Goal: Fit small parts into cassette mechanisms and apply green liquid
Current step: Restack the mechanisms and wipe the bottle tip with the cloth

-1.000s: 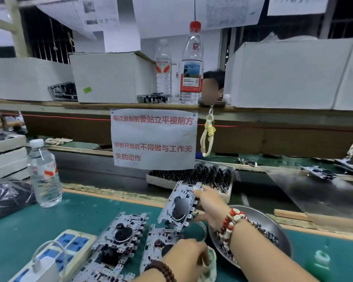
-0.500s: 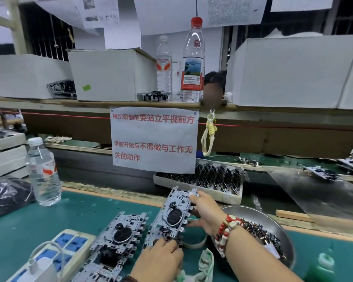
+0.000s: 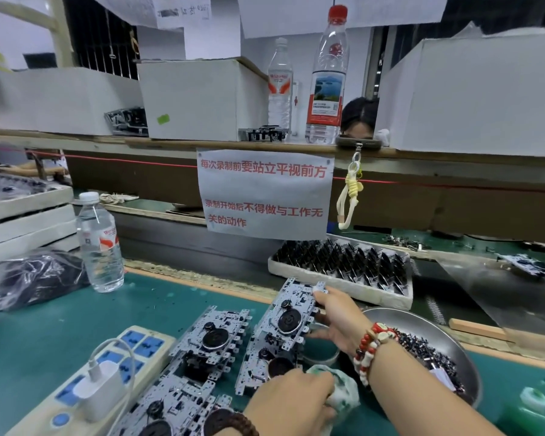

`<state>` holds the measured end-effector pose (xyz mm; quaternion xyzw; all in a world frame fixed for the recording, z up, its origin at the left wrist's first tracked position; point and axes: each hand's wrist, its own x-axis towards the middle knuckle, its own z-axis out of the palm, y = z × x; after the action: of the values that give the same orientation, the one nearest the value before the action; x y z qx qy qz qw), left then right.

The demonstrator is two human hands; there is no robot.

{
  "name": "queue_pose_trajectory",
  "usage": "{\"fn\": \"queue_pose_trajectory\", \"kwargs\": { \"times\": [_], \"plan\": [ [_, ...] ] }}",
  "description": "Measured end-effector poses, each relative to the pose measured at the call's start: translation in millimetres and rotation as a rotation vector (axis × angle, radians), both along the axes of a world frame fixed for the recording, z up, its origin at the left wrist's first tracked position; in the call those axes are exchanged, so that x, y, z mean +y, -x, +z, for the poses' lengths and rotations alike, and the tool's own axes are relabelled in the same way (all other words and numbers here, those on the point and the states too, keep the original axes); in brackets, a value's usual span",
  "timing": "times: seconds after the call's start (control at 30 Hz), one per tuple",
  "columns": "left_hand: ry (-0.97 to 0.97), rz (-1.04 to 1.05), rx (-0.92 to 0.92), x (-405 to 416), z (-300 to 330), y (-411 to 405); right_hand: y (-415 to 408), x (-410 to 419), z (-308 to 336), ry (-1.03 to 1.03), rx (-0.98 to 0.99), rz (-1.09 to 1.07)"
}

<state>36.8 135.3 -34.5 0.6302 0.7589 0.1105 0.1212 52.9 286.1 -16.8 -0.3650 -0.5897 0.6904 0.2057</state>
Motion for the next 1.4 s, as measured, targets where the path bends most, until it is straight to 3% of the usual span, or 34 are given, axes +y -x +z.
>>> {"fn": "queue_pose_trajectory", "kwargs": {
  "times": [0.2, 0.37, 0.57, 0.77, 0.83, 0.97, 1.13, 1.23, 1.4],
  "plan": [
    [0.081, 0.050, -0.034, 14.9, -6.5, -8.4, 4.1, -4.6, -4.2, -0.008, -0.032, 0.029],
    [0.213, -0.021, 0.048, 5.2, 14.1, -9.4, 5.9, -4.7, -15.9, -0.021, -0.109, 0.129],
    [-0.214, 0.181, -0.087, -39.8, 47.6, 44.8, 8.3, -1.7, -25.2, 0.038, -0.147, 0.182],
    [-0.408, 0.422, -0.136, -51.3, 56.7, 110.6, 7.1, -4.7, -17.8, 0.018, -0.158, 0.239],
    [-0.390, 0.457, -0.139, -52.2, 51.9, 122.2, 9.5, -8.8, -16.1, -0.073, -0.231, 0.256],
    [-0.338, 0.474, -0.116, -51.1, 39.7, 131.3, 12.8, -7.8, -11.6, -0.596, -0.497, 0.330],
    [-0.288, 0.466, -0.083, -44.4, 37.5, 137.3, 20.2, -20.1, 0.9, -0.855, -0.670, 0.333],
    [-0.286, 0.473, -0.068, -46.0, 37.7, 142.4, 33.6, -39.4, 8.2, -0.976, -0.680, 0.320],
    [-0.289, 0.546, -0.033, -61.0, 42.6, 160.1, 69.6, -71.0, 13.4, -1.043, -0.541, 0.481]
  ]
}}
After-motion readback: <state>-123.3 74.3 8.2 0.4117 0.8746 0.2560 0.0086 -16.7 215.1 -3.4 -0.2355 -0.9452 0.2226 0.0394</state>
